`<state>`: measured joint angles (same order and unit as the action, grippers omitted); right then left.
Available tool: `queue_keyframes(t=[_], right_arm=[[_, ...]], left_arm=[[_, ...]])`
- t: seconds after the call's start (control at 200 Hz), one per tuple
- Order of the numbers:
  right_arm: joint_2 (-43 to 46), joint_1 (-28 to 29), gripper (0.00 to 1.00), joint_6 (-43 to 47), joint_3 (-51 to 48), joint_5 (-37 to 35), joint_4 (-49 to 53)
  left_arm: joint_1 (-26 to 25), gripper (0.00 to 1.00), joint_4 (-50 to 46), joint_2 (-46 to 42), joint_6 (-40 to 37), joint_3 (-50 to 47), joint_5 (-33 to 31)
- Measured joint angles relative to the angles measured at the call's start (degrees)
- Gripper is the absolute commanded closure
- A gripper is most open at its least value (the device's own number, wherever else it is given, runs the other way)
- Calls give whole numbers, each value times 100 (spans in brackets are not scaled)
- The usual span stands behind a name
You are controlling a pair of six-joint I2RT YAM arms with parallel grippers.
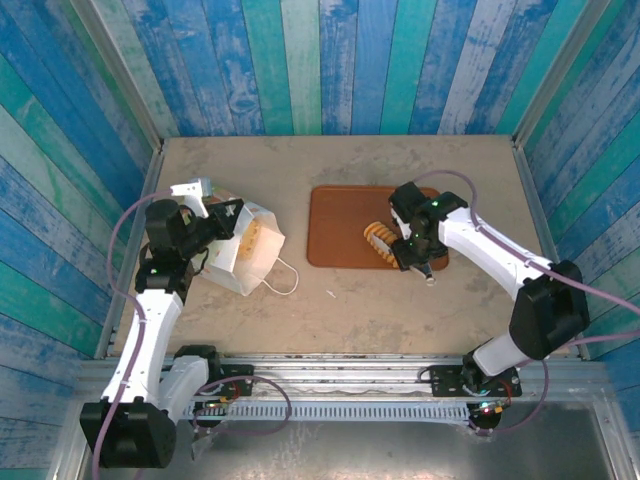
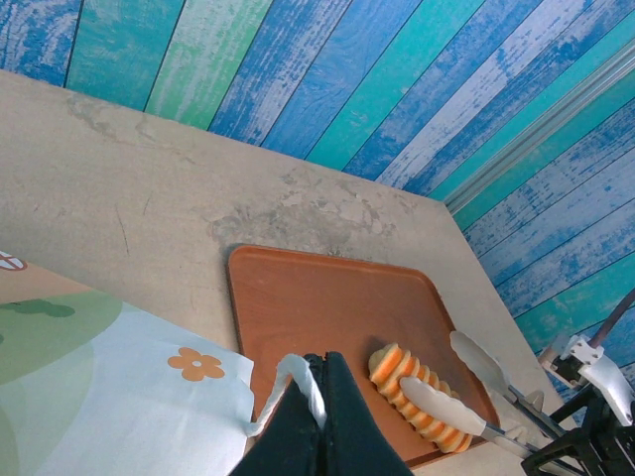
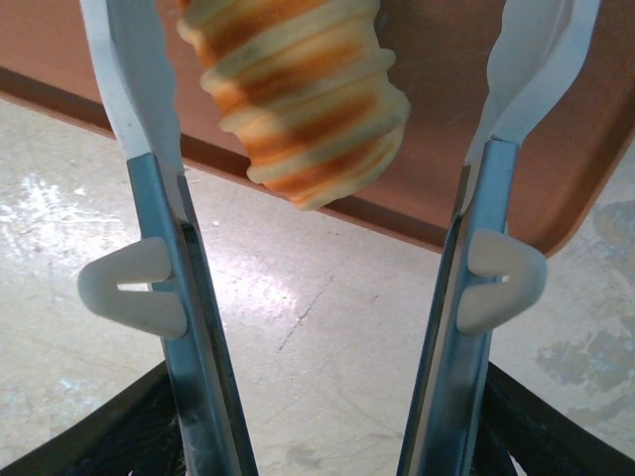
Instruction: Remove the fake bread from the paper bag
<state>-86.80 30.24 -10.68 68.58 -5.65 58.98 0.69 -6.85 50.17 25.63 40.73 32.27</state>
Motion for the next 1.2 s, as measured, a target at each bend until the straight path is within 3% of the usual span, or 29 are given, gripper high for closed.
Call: queue_keyframes(t=[0.401, 0.491, 0.596, 0.691, 1.022, 1.202], right_arm=[[166, -2, 35, 22, 0, 140, 13], [146, -4, 40, 20, 0, 142, 13], [92, -7, 53, -4, 0, 142, 7], [72, -48, 57, -81, 0, 146, -26], [66, -1145, 56, -831, 20, 313, -404], [-232, -1379, 55, -1414, 238, 354, -505]], left_arm=[[24, 100, 44, 0, 37, -50, 46], [24, 100, 44, 0, 39, -52, 46], [24, 100, 46, 0, 50, -55, 46], [24, 100, 46, 0, 72, -57, 46], [24, 100, 46, 0, 105, -61, 48], [24, 99, 46, 0, 116, -63, 48]])
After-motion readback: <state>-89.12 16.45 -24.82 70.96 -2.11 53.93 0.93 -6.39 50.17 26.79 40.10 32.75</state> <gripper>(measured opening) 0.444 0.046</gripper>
